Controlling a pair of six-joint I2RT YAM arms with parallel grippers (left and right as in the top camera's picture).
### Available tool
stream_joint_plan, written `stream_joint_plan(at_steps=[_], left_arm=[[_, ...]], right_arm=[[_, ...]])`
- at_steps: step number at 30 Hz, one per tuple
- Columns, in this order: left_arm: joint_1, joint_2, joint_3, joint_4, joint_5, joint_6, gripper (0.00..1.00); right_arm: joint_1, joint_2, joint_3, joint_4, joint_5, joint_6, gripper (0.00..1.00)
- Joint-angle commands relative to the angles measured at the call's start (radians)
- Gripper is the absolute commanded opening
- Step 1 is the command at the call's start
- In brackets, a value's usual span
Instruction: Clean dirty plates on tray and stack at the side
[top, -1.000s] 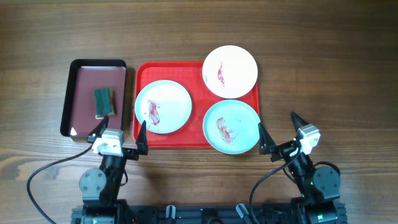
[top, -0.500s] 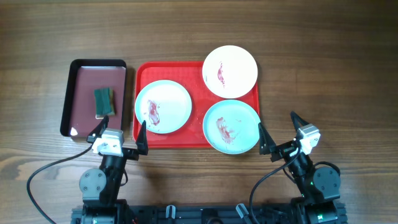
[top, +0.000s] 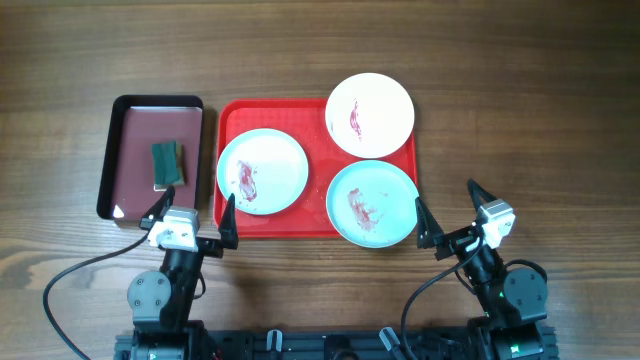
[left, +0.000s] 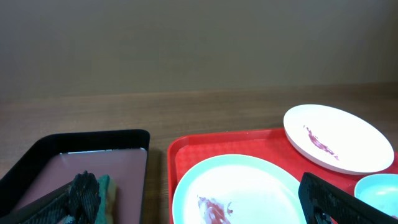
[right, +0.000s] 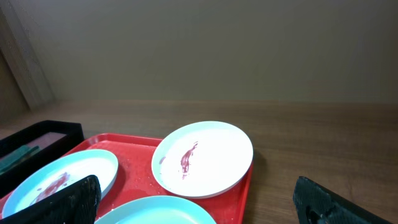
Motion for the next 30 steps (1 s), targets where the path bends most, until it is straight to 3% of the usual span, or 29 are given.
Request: stream_joint_plan(at_steps=[1, 7, 13, 18, 24, 30], left_arm=[[0.005, -0.007, -0.007, -0.002, -0.01, -0.002, 1.0], [0.005, -0.007, -0.007, -0.002, -0.015, -0.002, 1.0], [0.003, -0.007, -0.007, 0.002, 0.018, -0.005, 1.0], [0.004, -0.007, 0.019, -0.039, 0.02, -0.187, 1.0], [0.004, 0.079, 0.322, -0.349, 0.016, -0.187, 1.0], [0.003, 0.335, 0.682, -0.576, 0.053, -0.19, 1.0]], right_arm=[[0.005, 0.0, -0.001, 0.005, 0.005, 0.007, 1.0], [0.005, 0.0, -0.001, 0.005, 0.005, 0.014, 1.0], [0.005, 0.0, -0.001, 0.005, 0.0, 0.114, 1.0], [0.005, 0.0, 0.023, 0.032, -0.019, 0.112, 1.0], [0.005, 0.002, 0.148, 0.032, -0.038, 0.105, 1.0], [0.005, 0.141, 0.352, 0.019, -0.092, 0.101, 1.0]])
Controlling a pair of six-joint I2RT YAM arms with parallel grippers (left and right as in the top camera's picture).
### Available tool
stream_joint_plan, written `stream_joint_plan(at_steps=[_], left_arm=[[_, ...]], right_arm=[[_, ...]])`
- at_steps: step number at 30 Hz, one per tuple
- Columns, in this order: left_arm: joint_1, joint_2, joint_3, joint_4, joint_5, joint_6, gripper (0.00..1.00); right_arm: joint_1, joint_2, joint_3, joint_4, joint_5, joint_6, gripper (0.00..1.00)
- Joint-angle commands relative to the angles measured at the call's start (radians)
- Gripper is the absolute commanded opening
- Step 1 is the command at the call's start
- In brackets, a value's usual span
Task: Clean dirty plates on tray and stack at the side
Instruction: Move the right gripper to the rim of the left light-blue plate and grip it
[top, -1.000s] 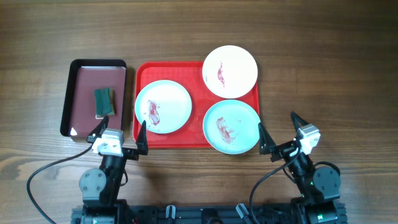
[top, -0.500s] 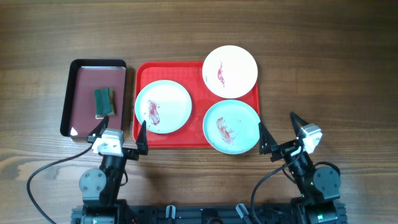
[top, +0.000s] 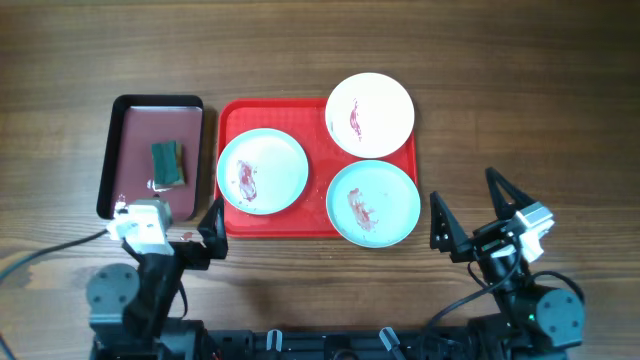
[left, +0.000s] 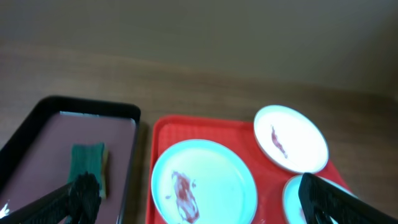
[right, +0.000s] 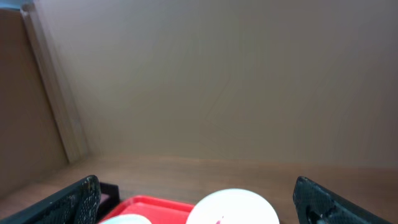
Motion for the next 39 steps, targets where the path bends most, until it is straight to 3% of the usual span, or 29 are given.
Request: stream_joint_plan(at_steps=[1, 6, 10, 12, 14, 16, 17, 20, 24, 26, 28, 29, 30, 34, 36, 39], left_arm=[[0.004, 0.149, 0.216, -0.091, 0.058, -0.013, 1.0], [0.004, 0.414, 0.562, -0.395, 0.068, -0.005, 1.0], [0.004, 0.724, 0.91, -0.735, 0.067, -0.006, 1.0], [0.003, 0.882, 1.095, -0.937, 0.068, -0.007, 1.0], [0.003, 0.989, 1.21, -1.039, 0.067, -0.006, 1.0], [0.004, 1.066, 1.221, -1.02, 0.06, -0.005, 1.0], [0.004, 1.097, 1.221, -1.005, 0.032, -0.006, 1.0], [0.003, 1.172, 1.22, -0.957, 0.035, -0.018, 1.0], [0.003, 1.239, 1.221, -0.872, 0.066, -0.016, 1.0], [0.004, 1.263, 1.221, -0.85, -0.066, -0.048, 1.0], [0.036, 1.28, 1.22, -0.854, -0.311, -0.203, 0.99], [0.074, 1.287, 1.22, -0.847, -0.367, -0.25, 0.86], [0.105, 1.292, 1.22, -0.839, -0.375, -0.258, 0.8], [0.242, 1.338, 1.217, -0.819, -0.374, -0.257, 0.99], [0.262, 1.369, 1.217, -0.819, -0.371, -0.217, 1.0], [0.263, 1.422, 1.217, -0.819, -0.371, -0.215, 1.0]], right_arm=[[0.005, 0.119, 0.159, -0.039, -0.069, -0.008, 1.0], [0.005, 0.402, 0.515, -0.328, -0.111, -0.057, 1.0], [0.005, 0.713, 0.869, -0.661, -0.138, -0.11, 1.0], [0.005, 0.896, 1.065, -0.869, -0.228, -0.215, 1.0], [0.005, 1.03, 1.194, -1.017, -0.293, -0.272, 1.0], [0.005, 1.141, 1.233, -1.0, -0.306, -0.236, 1.0], [0.005, 1.187, 1.231, -0.965, -0.341, -0.145, 1.0], [0.034, 1.316, 1.231, -0.924, -0.412, -0.145, 0.96], [0.169, 1.524, 1.231, -0.875, -0.171, -0.019, 0.93], [0.259, 1.619, 1.231, -0.837, -0.101, 0.064, 0.87], [0.33, 1.695, 1.231, -0.786, -0.051, 0.134, 0.8], [0.357, 1.727, 1.231, -0.764, -0.025, 0.152, 0.77], [0.377, 1.755, 1.231, -0.745, -0.006, 0.168, 0.74], [0.429, 1.874, 1.231, -0.676, 0.071, 0.194, 0.66], [0.433, 1.918, 1.23, -0.647, 0.086, 0.194, 0.63], [0.434, 1.99, 1.231, -0.602, 0.086, 0.194, 0.49]])
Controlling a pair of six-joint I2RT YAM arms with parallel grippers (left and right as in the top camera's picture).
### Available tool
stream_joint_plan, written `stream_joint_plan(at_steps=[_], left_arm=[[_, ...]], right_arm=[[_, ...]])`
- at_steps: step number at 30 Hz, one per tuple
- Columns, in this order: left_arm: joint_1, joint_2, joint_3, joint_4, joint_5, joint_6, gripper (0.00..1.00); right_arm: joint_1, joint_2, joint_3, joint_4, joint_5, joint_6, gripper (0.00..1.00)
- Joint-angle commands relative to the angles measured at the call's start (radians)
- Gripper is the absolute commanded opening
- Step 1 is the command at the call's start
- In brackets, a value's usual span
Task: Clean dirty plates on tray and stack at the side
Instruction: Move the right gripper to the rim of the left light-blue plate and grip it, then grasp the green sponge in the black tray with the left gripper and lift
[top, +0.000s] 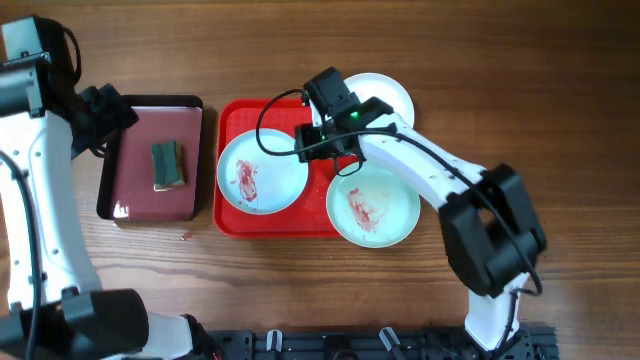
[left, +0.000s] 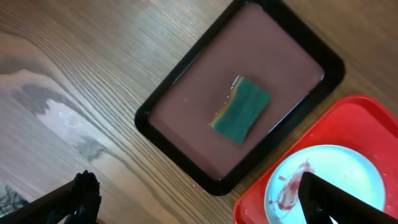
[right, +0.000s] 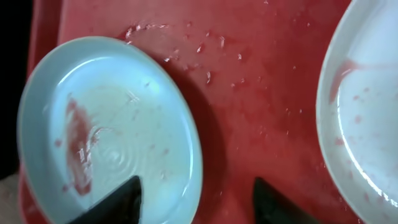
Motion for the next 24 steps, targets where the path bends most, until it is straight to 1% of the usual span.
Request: stream_joint_plan(at_steps=[1, 2, 3, 4, 7, 11, 13, 15, 17, 18, 20, 24], left_arm=[[0.003, 0.068, 0.014, 0.008, -0.016, 0.011, 1.0], [0.003, 0.082, 0.014, 0.014, -0.002, 0.012, 1.0], [0.003, 0.096, 0.014, 0.017, 0.015, 0.013, 1.0], [0.003, 0.106, 0.014, 0.016, 0.018, 0.013, 1.0], [0.003, 0.145, 0.006, 0.017, 0.018, 0.013, 1.0], [0.003, 0.179, -0.071, 0.038, 0.023, 0.013, 1.0], [0.003, 0.186, -0.138, 0.084, 0.064, 0.013, 1.0], [0.003, 0.186, -0.208, 0.145, 0.112, 0.041, 0.96], [0.003, 0.186, -0.274, 0.266, 0.204, 0.12, 0.96], [0.002, 0.186, -0.291, 0.314, 0.222, 0.138, 0.95], [0.001, 0.186, -0.321, 0.373, 0.213, 0.142, 0.93], [-0.001, 0.189, -0.395, 0.495, 0.205, 0.242, 0.92]], right_arm=[[0.003, 0.081, 0.015, 0.035, 0.035, 0.01, 0.45], [0.003, 0.094, 0.015, 0.042, 0.035, 0.01, 0.38], [0.003, 0.102, 0.015, 0.047, 0.035, 0.011, 0.28], [0.004, 0.111, 0.015, 0.053, 0.035, 0.011, 0.23], [0.014, 0.135, 0.014, 0.058, 0.036, 0.01, 0.16], [0.043, 0.146, 0.014, 0.069, 0.056, 0.011, 0.13], [0.06, 0.146, 0.014, 0.069, 0.084, 0.014, 0.04], [0.064, 0.146, 0.014, 0.07, 0.092, 0.019, 0.04], [0.064, 0.146, 0.014, 0.077, 0.103, 0.037, 0.04], [0.064, 0.146, 0.014, 0.082, 0.103, 0.037, 0.04], [0.064, 0.146, 0.014, 0.082, 0.102, 0.036, 0.04], [0.064, 0.146, 0.014, 0.096, 0.102, 0.037, 0.04]])
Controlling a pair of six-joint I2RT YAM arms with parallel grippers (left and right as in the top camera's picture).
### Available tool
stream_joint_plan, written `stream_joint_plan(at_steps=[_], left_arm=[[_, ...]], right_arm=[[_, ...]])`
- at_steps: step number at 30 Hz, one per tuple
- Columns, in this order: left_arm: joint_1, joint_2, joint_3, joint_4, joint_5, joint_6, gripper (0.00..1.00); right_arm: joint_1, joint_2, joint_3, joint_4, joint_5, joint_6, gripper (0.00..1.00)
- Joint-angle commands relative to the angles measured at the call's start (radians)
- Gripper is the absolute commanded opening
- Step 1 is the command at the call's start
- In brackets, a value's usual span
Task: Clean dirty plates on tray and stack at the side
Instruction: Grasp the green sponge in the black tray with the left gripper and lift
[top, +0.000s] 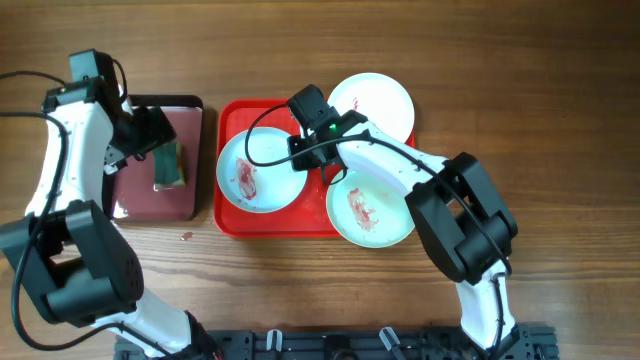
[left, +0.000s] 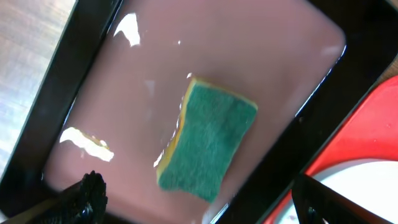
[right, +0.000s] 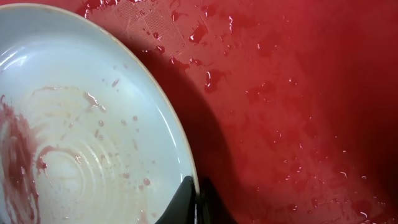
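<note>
A red tray (top: 232, 215) holds three smeared plates: a light-blue one at the left (top: 258, 172), a white one at the back right (top: 375, 105) and a light-blue one at the front right (top: 372, 208). My right gripper (right: 196, 194) is shut on the right rim of the left blue plate (right: 81, 137), one finger inside the rim and one outside. A green sponge (left: 208, 143) lies in a black tray (left: 62, 93) of water. My left gripper (left: 200, 205) hangs open just above the sponge, with its fingers (left: 84, 196) wide on either side.
The black tray (top: 112, 205) stands left of the red tray, their edges close together. A small speck (top: 184, 237) lies on the wood in front of it. Bare wooden table (top: 540, 150) stretches to the right and front of the red tray.
My left gripper has come down from high over the black tray to just above the sponge. My right gripper, open over the left plate's rim before, is now shut on that rim.
Both arms stood at the table's front edge with open grippers, then a little higher. Then the left was high at the far left over the black tray and the right over the red tray. Now the left is low over the sponge and the right grips the left plate.
</note>
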Motion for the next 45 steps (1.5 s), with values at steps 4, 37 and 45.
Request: stream_joint_plan(at_steps=[4, 37, 45], left_arm=[[-0.005, 0.048, -0.056, 0.073, 0.015, 0.09, 0.84], [-0.098, 0.069, 0.012, 0.052, -0.053, 0.045, 0.04], [-0.098, -0.113, 0.024, -0.127, -0.082, -0.048, 0.04]], right_arm=[[0.01, 0.028, 0.012, 0.016, 0.028, 0.017, 0.04], [0.01, 0.028, 0.012, 0.021, 0.028, 0.017, 0.04], [0.01, 0.028, 0.012, 0.028, 0.001, 0.012, 0.04]])
